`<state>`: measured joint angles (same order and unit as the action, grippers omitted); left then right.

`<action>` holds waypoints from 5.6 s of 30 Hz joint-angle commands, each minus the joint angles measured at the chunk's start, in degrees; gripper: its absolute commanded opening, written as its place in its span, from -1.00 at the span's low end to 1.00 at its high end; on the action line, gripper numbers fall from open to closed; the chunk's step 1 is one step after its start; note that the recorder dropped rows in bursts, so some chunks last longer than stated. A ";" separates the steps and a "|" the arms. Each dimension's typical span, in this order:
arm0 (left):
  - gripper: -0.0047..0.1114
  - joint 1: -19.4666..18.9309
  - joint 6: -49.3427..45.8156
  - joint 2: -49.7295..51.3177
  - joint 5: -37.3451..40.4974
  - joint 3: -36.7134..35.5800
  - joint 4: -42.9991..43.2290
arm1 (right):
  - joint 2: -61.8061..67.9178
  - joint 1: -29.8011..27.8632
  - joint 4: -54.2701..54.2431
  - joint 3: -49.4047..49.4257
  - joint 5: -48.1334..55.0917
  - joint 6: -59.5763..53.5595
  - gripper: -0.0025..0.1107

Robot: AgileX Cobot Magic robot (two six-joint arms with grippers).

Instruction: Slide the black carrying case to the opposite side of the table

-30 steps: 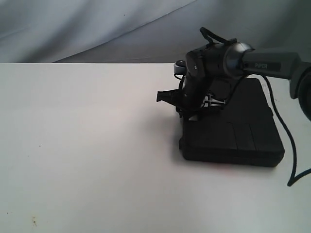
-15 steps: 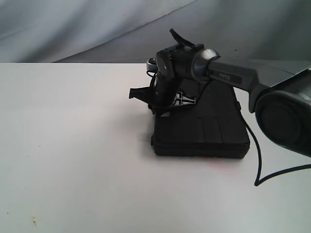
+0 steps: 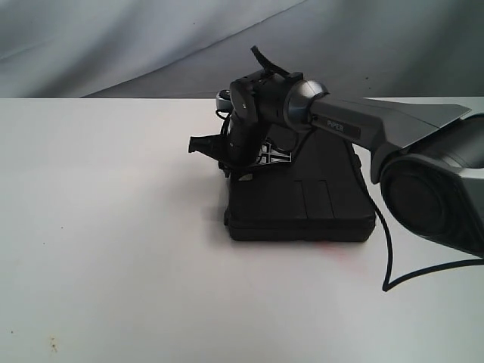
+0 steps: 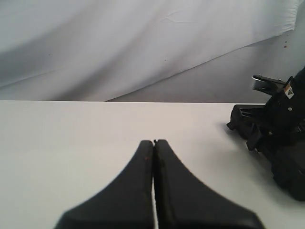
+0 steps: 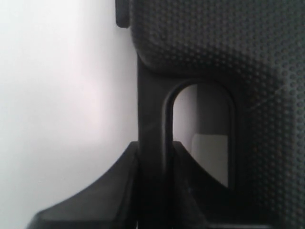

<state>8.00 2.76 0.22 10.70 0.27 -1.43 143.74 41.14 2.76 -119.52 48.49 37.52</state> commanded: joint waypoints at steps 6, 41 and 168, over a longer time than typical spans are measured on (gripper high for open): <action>-0.92 -0.08 -0.07 -0.22 -0.16 -0.27 -0.39 | 1.28 0.72 -3.30 0.12 -1.37 0.57 -0.96; -0.92 -0.08 -0.07 -0.22 -0.16 -0.27 -0.39 | -5.03 0.08 2.40 0.12 1.21 0.57 -0.12; -0.92 -0.08 -0.07 -0.22 -0.16 -0.27 -0.39 | -143.74 -31.50 -6.29 119.52 -41.99 -38.34 -0.96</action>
<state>8.00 2.76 0.22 10.70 0.27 -1.43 0.30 9.96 -2.84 -0.21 7.21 0.00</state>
